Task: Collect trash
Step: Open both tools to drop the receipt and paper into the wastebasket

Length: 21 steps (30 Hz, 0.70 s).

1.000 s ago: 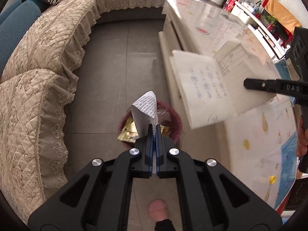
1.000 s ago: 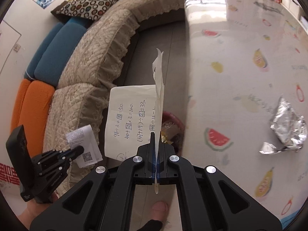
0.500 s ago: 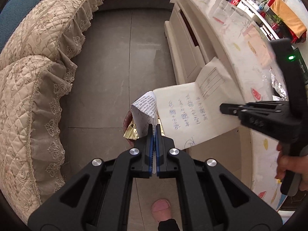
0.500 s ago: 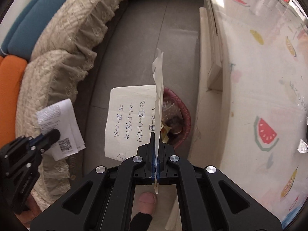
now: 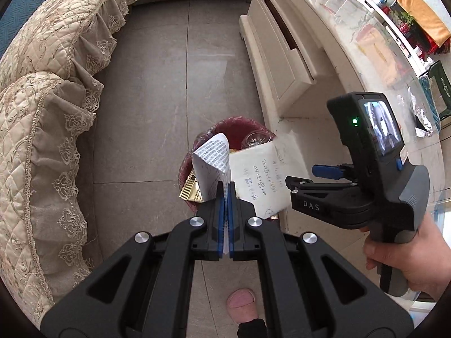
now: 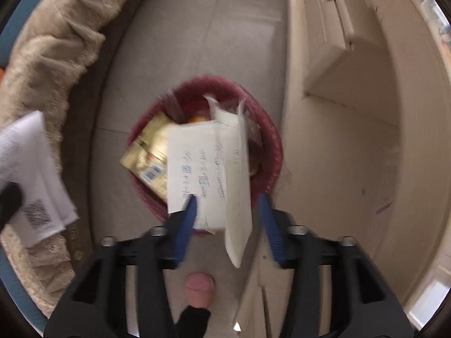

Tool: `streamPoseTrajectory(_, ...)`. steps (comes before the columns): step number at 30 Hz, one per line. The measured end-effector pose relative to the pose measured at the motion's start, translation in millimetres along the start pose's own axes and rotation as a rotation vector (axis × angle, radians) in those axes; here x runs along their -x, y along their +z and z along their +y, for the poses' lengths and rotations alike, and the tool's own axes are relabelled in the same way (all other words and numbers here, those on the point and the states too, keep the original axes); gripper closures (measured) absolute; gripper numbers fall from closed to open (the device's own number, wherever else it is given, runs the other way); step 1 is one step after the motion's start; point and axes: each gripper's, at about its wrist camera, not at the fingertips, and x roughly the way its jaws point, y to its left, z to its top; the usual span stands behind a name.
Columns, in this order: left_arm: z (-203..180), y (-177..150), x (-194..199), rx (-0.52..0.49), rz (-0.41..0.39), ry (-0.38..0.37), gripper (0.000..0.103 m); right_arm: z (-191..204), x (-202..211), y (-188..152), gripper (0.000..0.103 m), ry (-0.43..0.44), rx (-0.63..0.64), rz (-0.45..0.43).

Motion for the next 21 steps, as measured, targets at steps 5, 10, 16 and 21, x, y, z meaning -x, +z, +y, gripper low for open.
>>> streamPoseTrajectory(5,-3,3,-6,-0.019,0.013,-0.003,0.103,-2,16,2,0.044,0.016,0.0,-0.037)
streamPoseTrajectory(10,-9,9,-12,-0.028,0.015,-0.018,0.103,-5,48,14,0.044,0.077,-0.023,-0.135)
streamPoseTrajectory(16,-22,16,-30,-0.06,0.028,-0.046,0.102,-29,104,28,0.041,0.232,-0.133,-0.292)
streamPoseTrajectory(21,-32,21,-47,-0.069,0.055,-0.064,0.062,-47,128,37,0.04,0.304,-0.2,-0.363)
